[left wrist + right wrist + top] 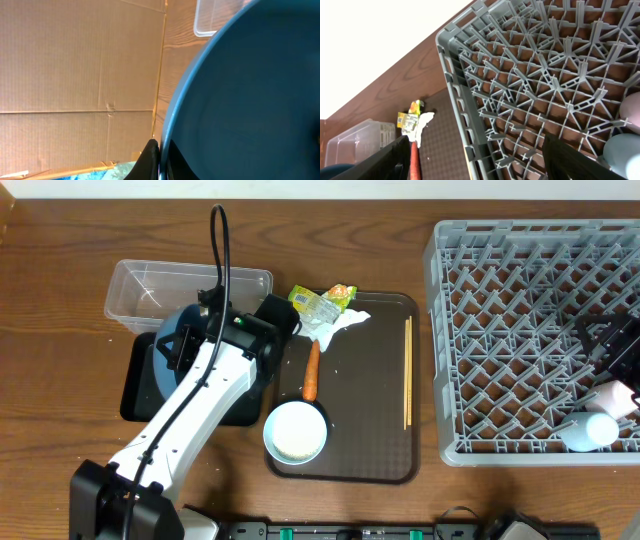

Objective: Sort waste into correct bins and load items into the dishwasher rack
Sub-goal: 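Raise blue plate and pass it to the right gripper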

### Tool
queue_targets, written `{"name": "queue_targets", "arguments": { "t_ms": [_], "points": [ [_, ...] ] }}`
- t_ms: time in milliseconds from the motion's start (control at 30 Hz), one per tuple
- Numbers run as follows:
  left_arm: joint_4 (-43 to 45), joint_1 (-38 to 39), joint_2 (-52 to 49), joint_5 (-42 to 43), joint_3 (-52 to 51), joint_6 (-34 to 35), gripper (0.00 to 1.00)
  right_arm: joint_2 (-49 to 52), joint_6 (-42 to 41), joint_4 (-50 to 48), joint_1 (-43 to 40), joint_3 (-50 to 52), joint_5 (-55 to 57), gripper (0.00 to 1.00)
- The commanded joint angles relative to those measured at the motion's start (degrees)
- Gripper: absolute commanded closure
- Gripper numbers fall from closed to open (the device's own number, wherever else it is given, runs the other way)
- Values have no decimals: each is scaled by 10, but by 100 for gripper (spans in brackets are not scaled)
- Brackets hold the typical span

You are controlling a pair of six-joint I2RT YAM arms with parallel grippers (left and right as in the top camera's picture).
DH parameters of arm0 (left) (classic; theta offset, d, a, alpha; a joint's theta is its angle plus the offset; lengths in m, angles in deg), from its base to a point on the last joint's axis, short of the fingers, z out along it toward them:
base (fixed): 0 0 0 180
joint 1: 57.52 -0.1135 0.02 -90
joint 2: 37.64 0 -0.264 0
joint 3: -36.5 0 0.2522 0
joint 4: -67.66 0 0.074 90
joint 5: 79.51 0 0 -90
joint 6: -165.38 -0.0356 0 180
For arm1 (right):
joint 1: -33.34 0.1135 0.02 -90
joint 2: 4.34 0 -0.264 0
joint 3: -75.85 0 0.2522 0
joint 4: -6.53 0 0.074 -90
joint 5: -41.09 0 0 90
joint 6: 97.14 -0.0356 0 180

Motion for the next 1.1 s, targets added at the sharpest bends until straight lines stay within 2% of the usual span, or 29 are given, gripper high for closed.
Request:
{"name": "queue_targets", "arguments": {
  "t_ms": [0,233,500,600,1067],
  "points": [
    [-4,2,4,-37,-3,16,94,0,8,-1,9,0,-1,23],
    [-24,46,4,-83,-3,16,94,0,8,-1,9,0,-1,23],
    [-52,64,4,-95,-3,14,94,0,8,0,9,0,3,23],
    [-53,78,4,-89,-3,39,94,0,8,0,9,0,3,23],
    [-61,77,13,-87,7,47,94,0,9,2,10,0,3,23]
  ]
}}
